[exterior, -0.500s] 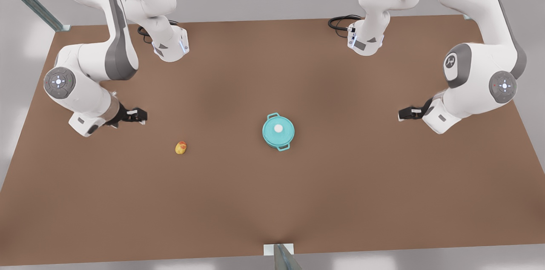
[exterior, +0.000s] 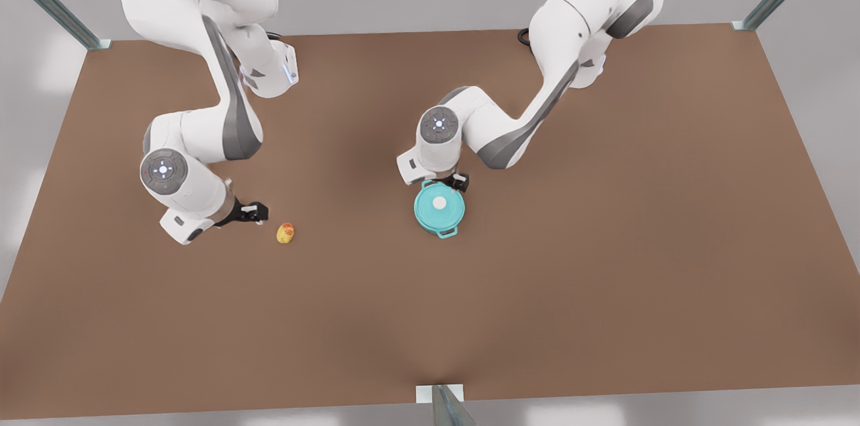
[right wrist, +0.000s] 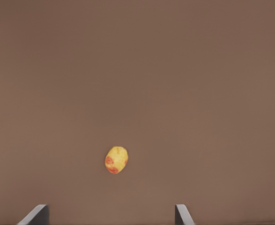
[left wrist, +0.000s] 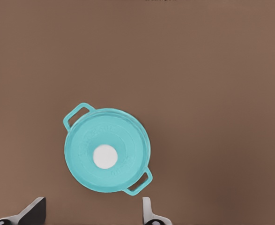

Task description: Open the pot lid and put the potato into the pot

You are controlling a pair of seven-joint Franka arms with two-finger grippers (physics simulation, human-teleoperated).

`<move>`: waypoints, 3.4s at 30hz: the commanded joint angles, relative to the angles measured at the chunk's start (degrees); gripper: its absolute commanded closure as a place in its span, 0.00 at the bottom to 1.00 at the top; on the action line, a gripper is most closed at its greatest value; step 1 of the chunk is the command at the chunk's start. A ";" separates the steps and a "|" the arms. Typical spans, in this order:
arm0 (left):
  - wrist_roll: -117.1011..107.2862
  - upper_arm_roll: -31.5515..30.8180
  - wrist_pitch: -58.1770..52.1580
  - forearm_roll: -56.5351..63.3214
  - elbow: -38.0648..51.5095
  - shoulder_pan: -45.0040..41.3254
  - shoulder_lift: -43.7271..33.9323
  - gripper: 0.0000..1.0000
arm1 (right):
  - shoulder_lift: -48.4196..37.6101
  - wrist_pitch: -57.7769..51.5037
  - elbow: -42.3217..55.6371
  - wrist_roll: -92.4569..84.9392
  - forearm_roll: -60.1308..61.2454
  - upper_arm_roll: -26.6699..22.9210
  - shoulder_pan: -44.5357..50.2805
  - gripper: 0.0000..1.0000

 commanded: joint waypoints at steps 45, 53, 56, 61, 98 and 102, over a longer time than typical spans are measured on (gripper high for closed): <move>-26.09 1.04 23.04 14.98 0.72 16.62 15.65 0.69 | 12.26 47.01 -25.82 23.19 3.96 1.21 0.48 0.01; 22.50 -8.98 -21.33 -0.21 4.76 44.11 -2.88 0.00 | 12.26 48.15 -26.61 23.98 4.05 1.21 0.83 0.21; 24.09 -11.53 -15.46 -11.13 -16.08 61.27 -28.92 0.00 | 12.35 48.06 -26.61 24.07 4.05 1.21 1.01 0.26; 28.38 -6.28 -16.16 -9.81 -5.44 58.40 -21.26 0.00 | 12.96 48.06 -26.61 24.16 4.05 1.21 1.10 0.33; 27.52 14.75 -17.39 -16.75 -8.86 34.82 -27.24 0.00 | 8.48 16.25 -0.95 53.95 5.10 8.68 9.36 0.51; 28.14 14.75 -16.52 -16.84 -8.86 34.73 -26.97 0.00 | 11.56 11.85 5.29 60.46 5.10 8.59 14.80 0.51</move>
